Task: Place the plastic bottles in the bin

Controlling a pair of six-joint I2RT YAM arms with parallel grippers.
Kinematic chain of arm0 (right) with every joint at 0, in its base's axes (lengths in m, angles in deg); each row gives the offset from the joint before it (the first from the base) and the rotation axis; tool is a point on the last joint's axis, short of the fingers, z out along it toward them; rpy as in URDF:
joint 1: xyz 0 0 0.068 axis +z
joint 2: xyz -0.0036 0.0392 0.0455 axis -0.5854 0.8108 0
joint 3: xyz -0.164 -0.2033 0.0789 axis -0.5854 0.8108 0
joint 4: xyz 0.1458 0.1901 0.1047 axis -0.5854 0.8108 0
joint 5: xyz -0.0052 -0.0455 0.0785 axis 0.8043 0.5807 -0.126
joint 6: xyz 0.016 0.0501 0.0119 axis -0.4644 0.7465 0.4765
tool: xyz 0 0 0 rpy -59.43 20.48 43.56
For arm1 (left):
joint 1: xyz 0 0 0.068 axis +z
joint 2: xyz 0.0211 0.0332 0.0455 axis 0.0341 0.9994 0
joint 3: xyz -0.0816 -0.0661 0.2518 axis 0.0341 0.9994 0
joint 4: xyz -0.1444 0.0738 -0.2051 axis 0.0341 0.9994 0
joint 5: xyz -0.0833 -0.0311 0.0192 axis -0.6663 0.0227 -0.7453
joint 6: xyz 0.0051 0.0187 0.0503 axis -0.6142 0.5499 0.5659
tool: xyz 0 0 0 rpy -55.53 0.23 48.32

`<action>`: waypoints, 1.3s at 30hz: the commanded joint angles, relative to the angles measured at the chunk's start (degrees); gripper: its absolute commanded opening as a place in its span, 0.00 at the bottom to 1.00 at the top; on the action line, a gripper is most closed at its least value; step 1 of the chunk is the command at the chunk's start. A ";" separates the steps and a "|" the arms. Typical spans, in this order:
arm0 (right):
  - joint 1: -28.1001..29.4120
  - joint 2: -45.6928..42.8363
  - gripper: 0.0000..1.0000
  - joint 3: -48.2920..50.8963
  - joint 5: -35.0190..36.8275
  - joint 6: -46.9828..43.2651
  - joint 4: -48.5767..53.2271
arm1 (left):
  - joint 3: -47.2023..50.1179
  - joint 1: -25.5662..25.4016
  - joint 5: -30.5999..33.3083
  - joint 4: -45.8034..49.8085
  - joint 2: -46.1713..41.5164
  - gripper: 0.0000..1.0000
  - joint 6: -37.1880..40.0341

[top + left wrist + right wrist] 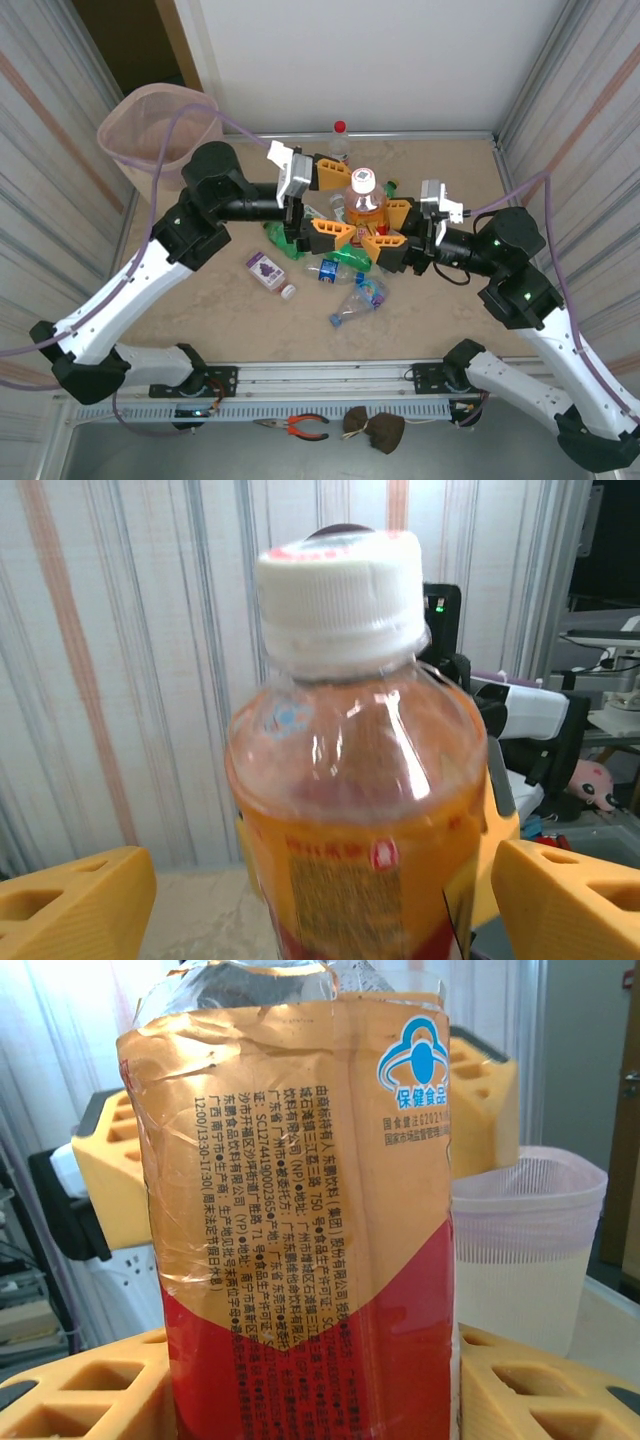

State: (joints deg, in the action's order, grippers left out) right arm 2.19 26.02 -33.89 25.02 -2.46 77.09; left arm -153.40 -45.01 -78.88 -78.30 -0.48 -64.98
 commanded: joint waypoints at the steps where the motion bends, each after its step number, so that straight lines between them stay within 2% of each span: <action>1: 1.25 -0.09 0.55 -1.58 0.05 -2.17 0.38 | -2.55 -1.99 -2.58 -1.94 0.59 0.86 -0.70; 15: 2.82 -0.52 0.57 -1.41 3.73 -4.04 1.20 | -2.47 -3.25 -2.43 -2.47 1.36 0.58 -0.87; 20: 3.28 -0.62 0.60 -1.12 3.97 -4.66 0.96 | -2.29 -3.31 -2.70 -2.38 1.26 0.52 -0.65; 21: 3.37 -0.61 0.62 -1.15 4.09 -4.83 1.07 | -2.29 -3.31 -2.63 -2.15 1.16 0.52 -0.56; 24: 3.60 -0.64 0.79 -1.15 4.56 -5.19 1.79 | -2.60 -3.31 -1.31 -0.53 0.90 0.52 0.57; 26: 3.66 -1.08 0.87 -1.04 5.42 -5.57 2.41 | -2.82 -3.31 0.72 1.38 0.30 0.51 1.94; 30: 3.79 -3.19 0.94 0.37 8.98 -6.77 3.88 | -4.51 -2.37 8.15 8.07 -0.21 0.51 4.65; 35: 3.80 -5.96 0.96 0.94 14.30 -8.58 7.40 | -6.96 1.61 18.77 15.84 -0.59 0.52 5.17; 39: 3.77 -7.29 0.96 1.24 17.66 -9.23 9.31 | -11.51 5.74 29.77 25.22 0.90 0.51 6.50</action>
State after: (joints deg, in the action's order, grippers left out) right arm 5.47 19.49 -33.46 38.44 -9.87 84.19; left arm -160.62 -41.44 -60.12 -61.43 0.68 -60.63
